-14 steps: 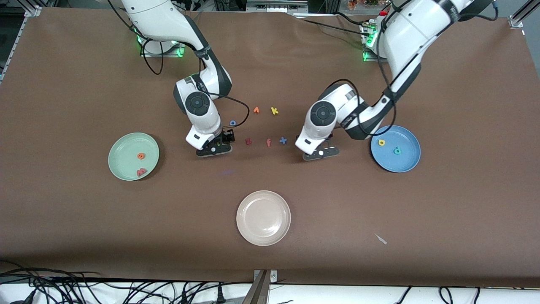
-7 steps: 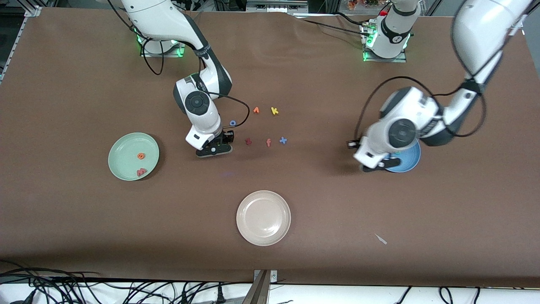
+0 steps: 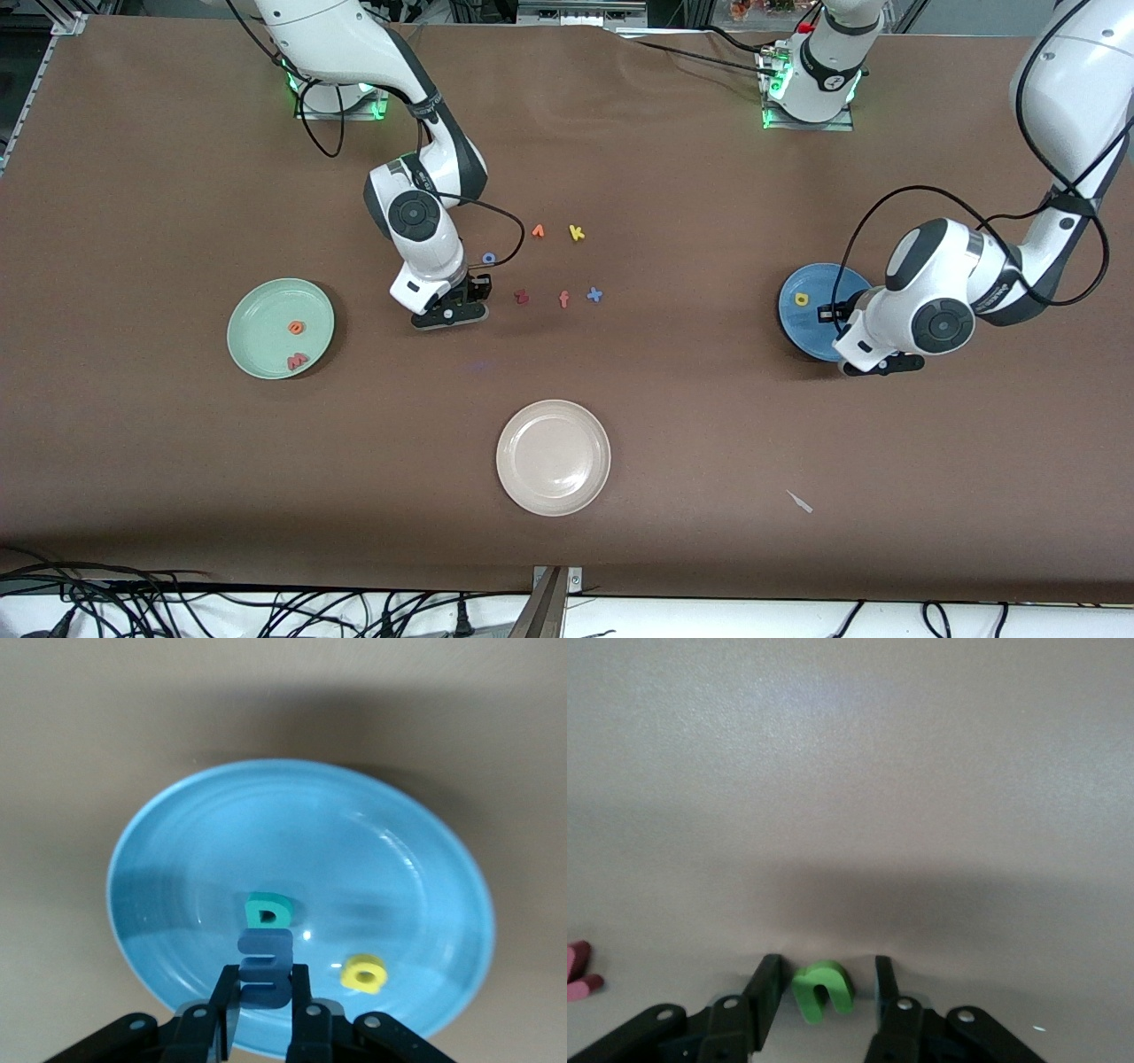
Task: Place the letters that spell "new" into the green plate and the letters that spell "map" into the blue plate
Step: 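Place the blue 3 on the blue plate while the right grasps green n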
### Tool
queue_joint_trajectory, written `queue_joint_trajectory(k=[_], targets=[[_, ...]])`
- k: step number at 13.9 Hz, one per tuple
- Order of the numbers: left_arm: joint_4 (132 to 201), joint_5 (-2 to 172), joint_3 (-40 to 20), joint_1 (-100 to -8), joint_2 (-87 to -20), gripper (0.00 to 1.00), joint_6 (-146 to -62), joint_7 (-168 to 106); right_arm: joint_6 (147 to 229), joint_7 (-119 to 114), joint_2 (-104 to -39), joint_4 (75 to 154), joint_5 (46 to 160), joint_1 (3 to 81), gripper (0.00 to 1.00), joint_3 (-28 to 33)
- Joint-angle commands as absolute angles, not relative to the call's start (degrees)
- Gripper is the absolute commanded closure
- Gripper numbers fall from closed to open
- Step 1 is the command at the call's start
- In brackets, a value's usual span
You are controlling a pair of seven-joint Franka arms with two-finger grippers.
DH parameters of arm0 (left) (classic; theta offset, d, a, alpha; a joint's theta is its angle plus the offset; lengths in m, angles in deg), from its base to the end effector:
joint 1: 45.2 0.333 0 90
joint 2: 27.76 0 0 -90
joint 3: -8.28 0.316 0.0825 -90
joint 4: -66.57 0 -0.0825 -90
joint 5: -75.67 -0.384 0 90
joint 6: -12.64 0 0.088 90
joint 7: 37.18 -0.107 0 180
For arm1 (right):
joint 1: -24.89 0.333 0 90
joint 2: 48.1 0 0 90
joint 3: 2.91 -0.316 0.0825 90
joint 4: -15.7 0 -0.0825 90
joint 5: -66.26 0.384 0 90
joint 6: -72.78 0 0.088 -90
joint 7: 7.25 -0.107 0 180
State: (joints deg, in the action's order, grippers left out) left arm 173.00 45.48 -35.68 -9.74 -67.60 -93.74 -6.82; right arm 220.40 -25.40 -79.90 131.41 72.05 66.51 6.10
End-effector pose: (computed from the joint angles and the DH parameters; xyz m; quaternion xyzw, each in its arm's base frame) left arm 0.5815 -0.0328 0.2006 -0.9739 -0.0551 0.2111 0.0623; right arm 0.5072 0.3236 0.1756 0.9953 0.0953 0.0111 0.0102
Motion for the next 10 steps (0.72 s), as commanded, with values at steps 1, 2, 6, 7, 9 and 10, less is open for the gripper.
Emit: queue_joint_trajectory(k=[1,2,6,7,9,10], targets=[[173.2,43.7,-35.7,-9.8,-69.2,0.74,-94.1,-7.5,219.5,-25.9,-79.5,132.0,72.2,66.8,0.60,6.3],[173.2,43.7,-35.7,-9.7,-69.2,0.43,-94.1,-7.5,219.5,-25.9,-79.5,132.0,72.2,66.8,0.62,6.3],[171.0,44.7,-36.9,-9.3,-65.2,0.00,-93.4,-8.1,219.5,-25.4,-79.4,131.5,72.2,66.8,0.80,6.4],[169.3,45.2,-38.1,-9.1,-63.8,0.00,-92.3,-8.3,219.3,-25.3,-79.0,131.4,72.2,66.7,0.81,6.5],[161.7,48.2,-40.0,-9.2,-62.9,0.00,-85.1,-9.0,214.9,-24.6,-77.6,129.7,72.2,66.1,0.83,7.1],[157.2,48.9,-41.0,-9.1,-62.9,0.00,-80.9,-9.9,211.4,-24.0,-77.3,128.0,72.2,65.5,0.83,7.4]])
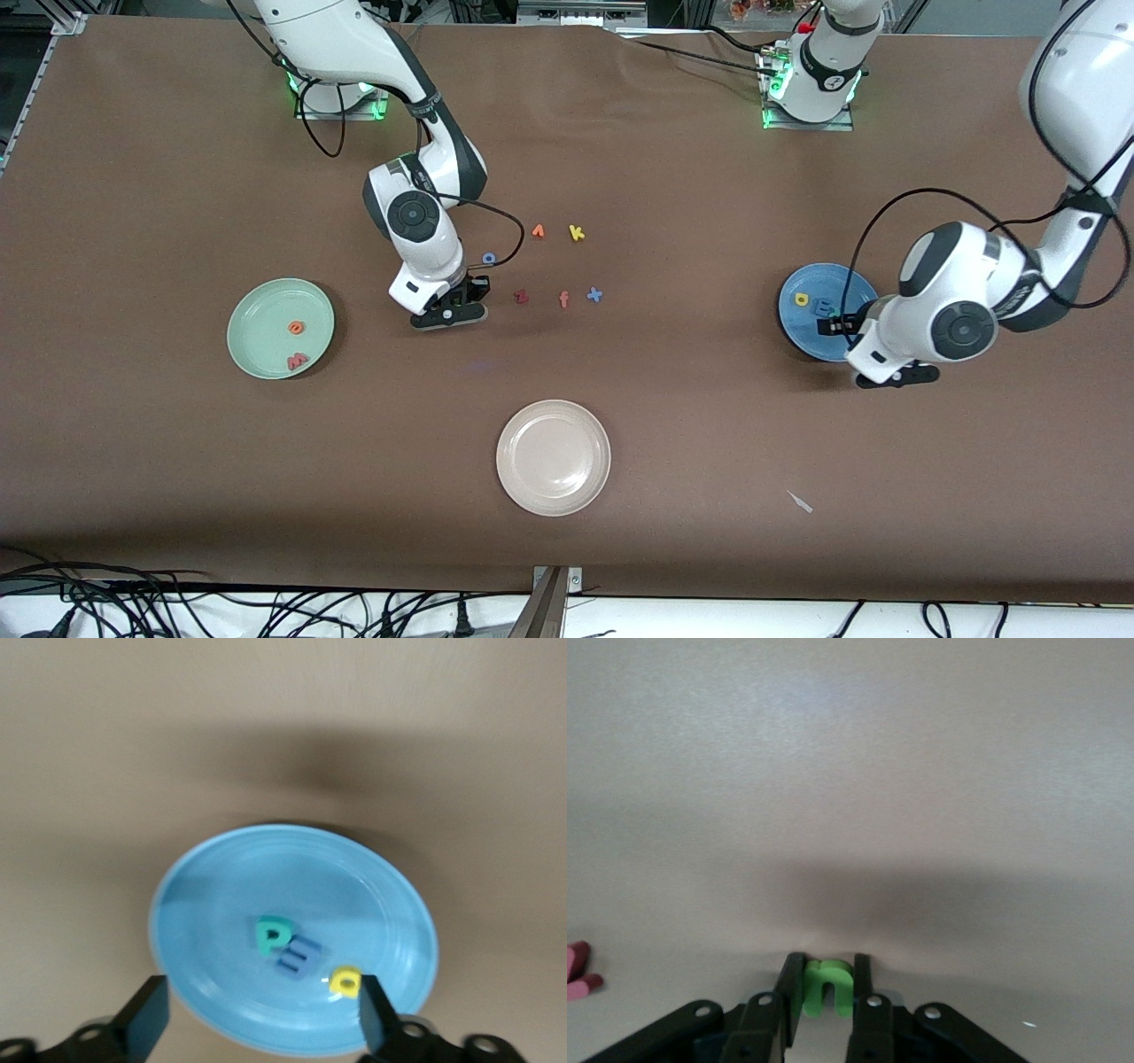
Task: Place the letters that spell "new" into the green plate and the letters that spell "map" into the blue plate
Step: 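Drop the green n on the green plate while the left gripper retracts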
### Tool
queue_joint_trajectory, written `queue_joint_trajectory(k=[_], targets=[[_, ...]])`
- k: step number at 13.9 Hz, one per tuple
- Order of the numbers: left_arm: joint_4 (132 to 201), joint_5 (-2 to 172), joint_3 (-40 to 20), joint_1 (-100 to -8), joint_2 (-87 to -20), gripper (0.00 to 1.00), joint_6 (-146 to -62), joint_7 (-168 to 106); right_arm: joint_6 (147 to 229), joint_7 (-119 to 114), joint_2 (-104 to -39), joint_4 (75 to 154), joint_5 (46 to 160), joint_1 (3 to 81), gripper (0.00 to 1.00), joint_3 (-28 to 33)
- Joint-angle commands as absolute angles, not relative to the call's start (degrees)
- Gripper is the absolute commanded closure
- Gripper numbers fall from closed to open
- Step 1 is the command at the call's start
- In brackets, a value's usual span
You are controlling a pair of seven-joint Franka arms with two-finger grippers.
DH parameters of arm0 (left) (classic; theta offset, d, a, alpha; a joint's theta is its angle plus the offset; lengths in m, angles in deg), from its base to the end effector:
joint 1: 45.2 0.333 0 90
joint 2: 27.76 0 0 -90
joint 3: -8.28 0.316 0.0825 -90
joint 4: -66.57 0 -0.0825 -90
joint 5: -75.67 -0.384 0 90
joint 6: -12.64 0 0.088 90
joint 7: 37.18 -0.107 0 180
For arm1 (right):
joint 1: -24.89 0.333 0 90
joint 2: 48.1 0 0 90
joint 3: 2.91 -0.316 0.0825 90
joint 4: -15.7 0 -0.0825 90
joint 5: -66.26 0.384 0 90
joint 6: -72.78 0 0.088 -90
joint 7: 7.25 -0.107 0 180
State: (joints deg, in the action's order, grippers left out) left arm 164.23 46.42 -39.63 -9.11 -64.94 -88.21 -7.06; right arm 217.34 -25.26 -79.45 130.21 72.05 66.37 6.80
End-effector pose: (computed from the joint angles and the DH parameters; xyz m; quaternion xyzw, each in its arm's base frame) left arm 0.6232 -0.0328 0.2868 -0.9826 -0.0718 0.1607 0.0602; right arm 0.5143 0.3192 0.1839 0.9958 0.0904 0.0008 0.0162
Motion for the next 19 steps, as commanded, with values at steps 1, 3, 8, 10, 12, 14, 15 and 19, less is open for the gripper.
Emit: queue_joint_trajectory(k=[1,3,8,10,12,14,15,19], targets=[[153.5,49.2,-41.8,-9.2,-62.9,0.00,-77.7,-10.8,208.9,-23.5,-76.8,126.6,72.2,65.1,0.83,7.9],[146.9,49.2,-42.1,-9.8,-62.9,0.00,-71.9,-12.3,205.9,-21.8,-76.1,125.5,72.2,64.7,0.83,10.0],[135.2,49.4,-42.6,-13.6,-63.6,0.00,-64.8,-13.4,198.5,-0.5,-73.7,125.4,72.3,64.6,0.83,22.1],[132.3,49.4,-40.9,-16.1,-64.1,0.00,-63.3,-14.6,195.9,6.7,-73.7,125.6,72.3,64.6,0.83,27.0],[127.7,50.1,-31.9,-23.4,-63.6,0.00,-60.0,-22.5,194.6,10.5,-74.3,125.6,72.3,61.9,0.83,28.8],[124.3,57.4,-21.7,-28.7,-63.2,0.00,-59.0,-27.1,195.2,14.0,-75.7,125.5,72.3,57.5,0.83,28.6],[123.9,62.2,-16.4,-31.0,-62.1,0.00,-59.1,-27.8,195.9,14.4,-77.1,125.4,72.3,56.1,0.82,28.6],[124.3,77.3,5.1,-42.4,-57.6,0.00,-59.8,-34.3,197.0,15.4,-77.9,123.6,76.8,55.7,0.00,28.4]])
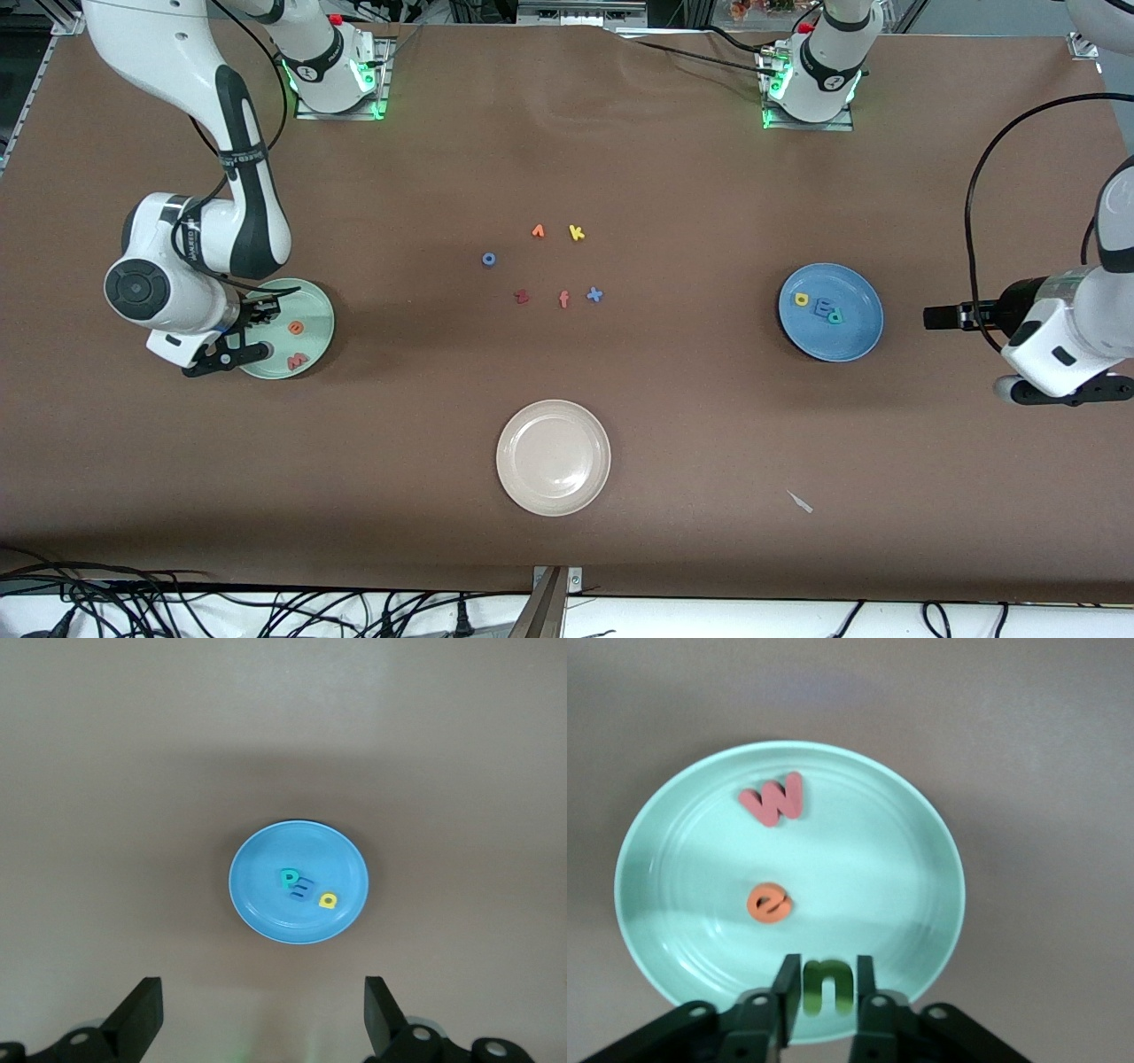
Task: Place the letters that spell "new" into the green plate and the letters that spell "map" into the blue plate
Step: 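Drop the green n on the green plate while the left gripper retracts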
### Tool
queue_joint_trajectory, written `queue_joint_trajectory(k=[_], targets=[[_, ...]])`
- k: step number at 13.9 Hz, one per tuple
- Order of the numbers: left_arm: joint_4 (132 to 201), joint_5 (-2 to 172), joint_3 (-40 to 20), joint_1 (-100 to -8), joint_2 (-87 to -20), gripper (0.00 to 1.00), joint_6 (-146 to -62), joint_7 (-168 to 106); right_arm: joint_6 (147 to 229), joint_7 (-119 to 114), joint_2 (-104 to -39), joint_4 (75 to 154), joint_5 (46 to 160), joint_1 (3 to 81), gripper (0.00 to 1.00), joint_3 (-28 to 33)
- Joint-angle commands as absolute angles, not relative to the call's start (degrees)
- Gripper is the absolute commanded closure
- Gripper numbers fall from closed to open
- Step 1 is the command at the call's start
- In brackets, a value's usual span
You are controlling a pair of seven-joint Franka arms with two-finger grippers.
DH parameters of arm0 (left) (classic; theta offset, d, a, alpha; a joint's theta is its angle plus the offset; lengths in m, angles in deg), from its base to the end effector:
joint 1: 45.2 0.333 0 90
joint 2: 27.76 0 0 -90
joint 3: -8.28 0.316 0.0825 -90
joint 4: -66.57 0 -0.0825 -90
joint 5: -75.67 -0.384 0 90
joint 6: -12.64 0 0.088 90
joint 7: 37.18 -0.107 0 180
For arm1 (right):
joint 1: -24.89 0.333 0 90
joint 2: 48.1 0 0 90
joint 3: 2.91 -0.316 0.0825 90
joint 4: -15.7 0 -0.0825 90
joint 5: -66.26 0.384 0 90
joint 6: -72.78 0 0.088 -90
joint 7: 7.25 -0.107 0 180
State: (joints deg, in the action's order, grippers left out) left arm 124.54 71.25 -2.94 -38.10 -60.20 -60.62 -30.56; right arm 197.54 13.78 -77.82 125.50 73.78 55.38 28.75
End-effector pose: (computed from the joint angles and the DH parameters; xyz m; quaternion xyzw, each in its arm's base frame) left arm 0.6753 0.0003 0.5112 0.9888 0.0345 -0.1454 0.0021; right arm 0.6060 0.0057 0.2442 0.9818 0.1472 -0.1008 0.0652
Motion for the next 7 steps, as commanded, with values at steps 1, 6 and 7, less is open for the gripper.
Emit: queue_joint_trajectory(k=[1,6,7], targets=[[124.7,79.9,6.4,-42.6,-56.6,0.00,-61.5,-34.9,195.2,16.2,-77.8,121.9,77.4,56.2,0.00,28.4],[139.3,79.5,6.3,-43.0,-49.1,0.02,-72.8,-38.3,181.2,12.5,-77.6,112.2,79.4,56.8,0.00,28.3],[141.9,79.4,6.2,-42.7,-47.6,0.03,-74.9,-39.6,177.7,10.0,-77.3,110.3,79.4,57.2,0.00,28.3]])
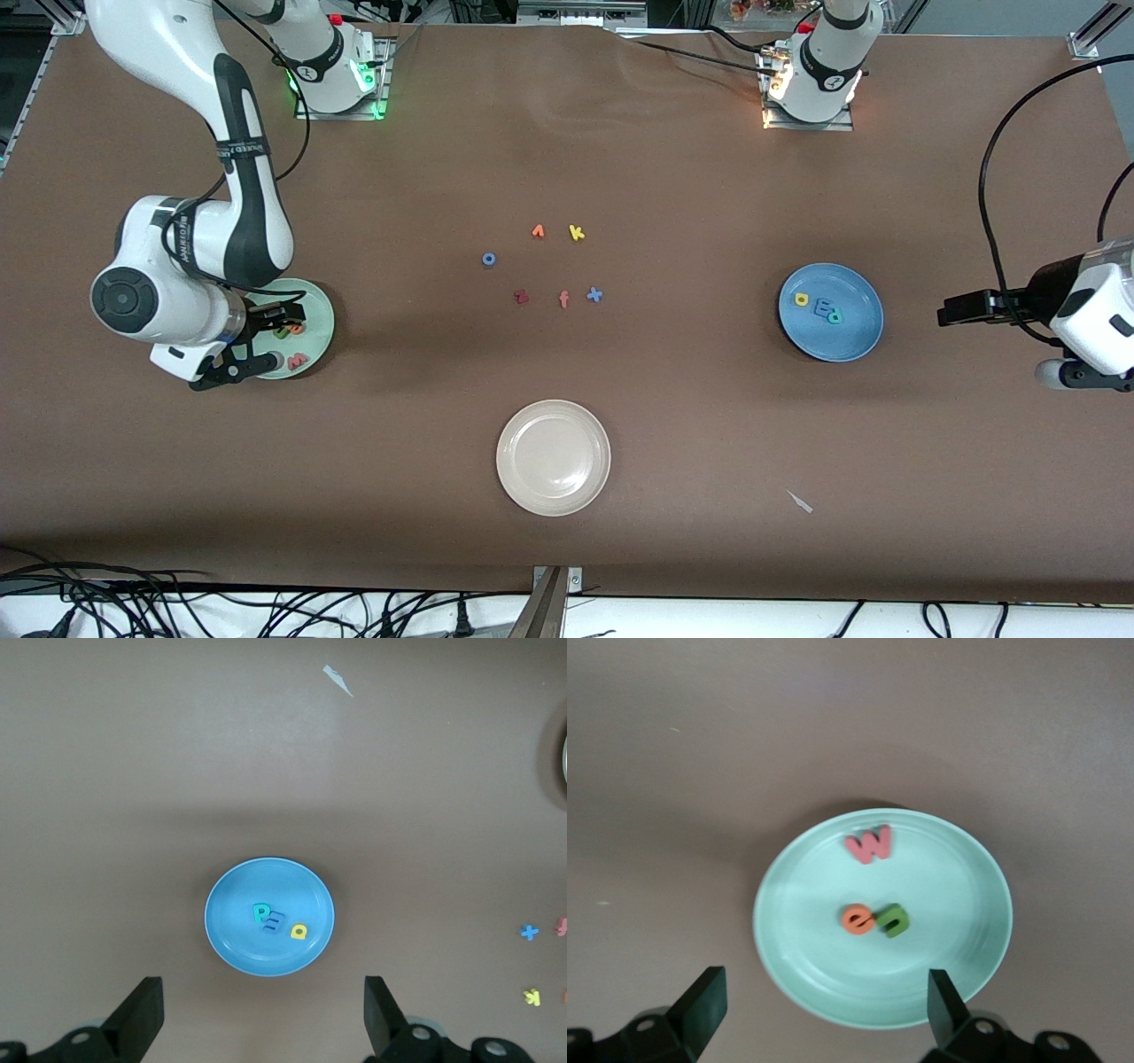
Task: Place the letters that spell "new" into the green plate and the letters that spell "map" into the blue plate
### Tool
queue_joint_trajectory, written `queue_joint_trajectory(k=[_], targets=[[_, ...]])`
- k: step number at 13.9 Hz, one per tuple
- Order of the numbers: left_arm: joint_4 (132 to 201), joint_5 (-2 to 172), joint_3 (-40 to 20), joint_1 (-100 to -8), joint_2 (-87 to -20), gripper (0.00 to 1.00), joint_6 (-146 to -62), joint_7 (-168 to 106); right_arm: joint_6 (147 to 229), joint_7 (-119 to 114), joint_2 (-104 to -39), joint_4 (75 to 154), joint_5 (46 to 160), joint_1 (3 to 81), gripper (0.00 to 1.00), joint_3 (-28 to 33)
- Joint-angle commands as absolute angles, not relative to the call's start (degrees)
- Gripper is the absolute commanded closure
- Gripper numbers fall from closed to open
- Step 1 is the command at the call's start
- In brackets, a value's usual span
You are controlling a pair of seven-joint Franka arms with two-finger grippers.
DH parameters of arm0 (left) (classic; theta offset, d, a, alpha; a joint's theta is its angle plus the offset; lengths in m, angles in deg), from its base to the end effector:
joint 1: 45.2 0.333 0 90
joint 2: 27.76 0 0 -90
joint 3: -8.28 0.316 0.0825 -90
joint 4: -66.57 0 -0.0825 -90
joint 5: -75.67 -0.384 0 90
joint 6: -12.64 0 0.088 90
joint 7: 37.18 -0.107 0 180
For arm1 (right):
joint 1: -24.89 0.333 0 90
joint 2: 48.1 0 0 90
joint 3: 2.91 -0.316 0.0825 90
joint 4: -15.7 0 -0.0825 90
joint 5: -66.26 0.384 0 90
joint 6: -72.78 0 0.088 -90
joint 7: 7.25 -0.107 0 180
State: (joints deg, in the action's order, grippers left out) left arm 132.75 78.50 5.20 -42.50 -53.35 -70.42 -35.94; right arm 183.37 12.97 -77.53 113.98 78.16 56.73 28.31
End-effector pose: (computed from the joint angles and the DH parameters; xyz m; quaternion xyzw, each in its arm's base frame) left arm 0.6679 -0.0020 0.5345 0.9964 0.0081 -0.0760 0.0354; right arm 0.6354 0.0530 0.3090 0.9824 0.1473 -0.1133 0.0197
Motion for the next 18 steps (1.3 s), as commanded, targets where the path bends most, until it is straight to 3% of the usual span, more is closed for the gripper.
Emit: queue_joint_trajectory(k=[1,4,8,9,13,16,18], targets=[[145.1,78.9,6.1,-42.7,-46.1,0.03,-77.2,-40.2,173.1,7.9,-77.1,107.7,79.4,57.7,0.00,28.4],[149.9,73.9,4.1,-42.3,-43.8,0.00,-81.1,-41.5,161.0,4.4,-76.9,100.2,78.7,58.3,0.00,28.4],[149.8,77.4,4.1,-41.9,-43.8,0.00,-80.9,-41.5,159.8,2.3,-75.6,99.0,78.1,60.2,0.00,28.1],[149.8,77.4,4.1,-41.7,-43.9,0.00,-80.7,-41.5,159.9,0.3,-74.0,99.5,77.3,59.1,0.00,25.7],[149.9,77.4,4.0,-41.8,-44.6,0.00,-80.7,-41.6,162.3,-4.2,-64.8,103.3,62.7,41.8,0.00,0.7],[150.0,77.4,4.0,-41.9,-44.7,0.00,-80.7,-41.6,168.3,-3.8,-56.0,109.1,60.8,34.8,0.00,-6.1],[150.1,77.4,4.0,-41.9,-44.7,0.00,-80.7,-41.5,167.9,-3.6,-50.9,110.5,58.4,31.4,0.00,-9.3]])
